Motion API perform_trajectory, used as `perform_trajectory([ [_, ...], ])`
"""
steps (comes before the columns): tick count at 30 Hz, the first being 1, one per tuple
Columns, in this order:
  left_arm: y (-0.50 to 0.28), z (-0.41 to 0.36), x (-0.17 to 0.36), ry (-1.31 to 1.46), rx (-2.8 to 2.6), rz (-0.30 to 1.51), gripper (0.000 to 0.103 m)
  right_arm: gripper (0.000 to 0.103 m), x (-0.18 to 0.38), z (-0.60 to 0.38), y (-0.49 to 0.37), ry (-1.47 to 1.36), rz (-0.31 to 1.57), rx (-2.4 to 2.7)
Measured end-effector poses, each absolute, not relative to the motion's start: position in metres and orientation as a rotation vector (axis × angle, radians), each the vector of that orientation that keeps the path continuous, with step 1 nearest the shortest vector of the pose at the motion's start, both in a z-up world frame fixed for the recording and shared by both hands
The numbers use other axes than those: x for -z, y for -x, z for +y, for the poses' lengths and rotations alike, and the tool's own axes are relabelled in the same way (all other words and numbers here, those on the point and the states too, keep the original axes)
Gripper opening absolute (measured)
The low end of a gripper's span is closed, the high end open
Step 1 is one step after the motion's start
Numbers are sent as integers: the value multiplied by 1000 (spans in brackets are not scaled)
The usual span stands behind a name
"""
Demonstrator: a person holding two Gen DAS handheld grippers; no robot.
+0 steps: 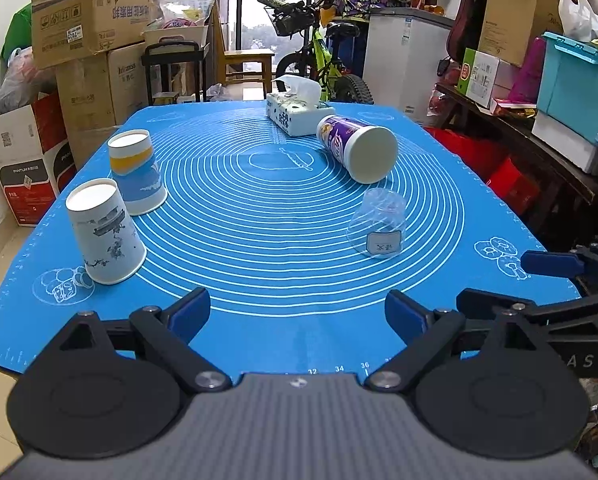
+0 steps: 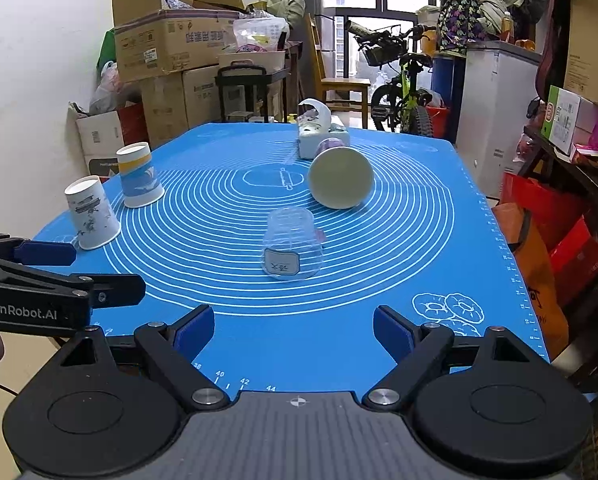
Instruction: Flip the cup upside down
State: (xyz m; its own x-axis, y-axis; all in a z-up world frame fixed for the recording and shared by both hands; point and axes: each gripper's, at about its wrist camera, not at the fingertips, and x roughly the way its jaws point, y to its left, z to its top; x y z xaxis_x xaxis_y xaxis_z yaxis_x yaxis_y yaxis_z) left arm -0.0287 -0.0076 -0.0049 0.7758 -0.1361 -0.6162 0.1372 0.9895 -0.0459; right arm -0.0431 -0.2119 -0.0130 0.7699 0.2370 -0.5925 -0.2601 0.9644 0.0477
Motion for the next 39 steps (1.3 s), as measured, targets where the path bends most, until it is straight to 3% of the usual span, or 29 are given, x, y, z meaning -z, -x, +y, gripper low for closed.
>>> perform_trajectory([
  [39, 31, -11, 13, -16, 154, 678, 93, 88, 14, -215, 47, 18, 645, -261],
])
